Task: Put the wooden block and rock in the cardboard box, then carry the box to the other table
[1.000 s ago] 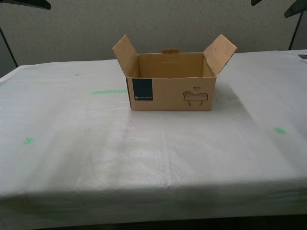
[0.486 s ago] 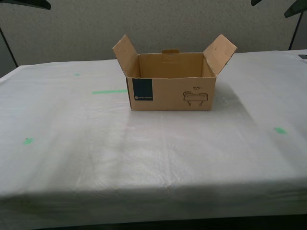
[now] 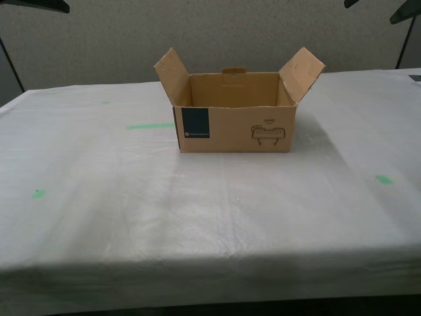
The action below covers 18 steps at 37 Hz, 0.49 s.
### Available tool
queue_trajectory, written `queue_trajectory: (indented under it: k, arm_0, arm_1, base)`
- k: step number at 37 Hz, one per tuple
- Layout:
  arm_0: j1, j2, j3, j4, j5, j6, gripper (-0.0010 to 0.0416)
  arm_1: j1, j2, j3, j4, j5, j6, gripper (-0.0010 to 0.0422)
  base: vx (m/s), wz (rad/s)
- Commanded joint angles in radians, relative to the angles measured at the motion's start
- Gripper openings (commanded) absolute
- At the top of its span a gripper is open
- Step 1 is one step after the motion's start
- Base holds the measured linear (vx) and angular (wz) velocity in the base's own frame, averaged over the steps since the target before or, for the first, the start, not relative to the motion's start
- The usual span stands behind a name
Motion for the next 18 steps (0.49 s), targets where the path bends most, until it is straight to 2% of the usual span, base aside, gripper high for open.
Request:
queue_trajectory:
  k: [1,18]
  arm_0:
    - [0.001,0.0,0.0,0.002,0.003,-0.001,0.0387]
    - [0.001,0.0,0.0,0.002,0.003,-0.001,0.0387]
  arm_1:
    - [0.0,0.0,0.001,0.002,-0.002,0.003,0.0391]
    - [0.0,0.0,0.001,0.002,-0.002,0.003,0.0391]
  base:
    - [0.0,0.0]
    - [0.0,0.0]
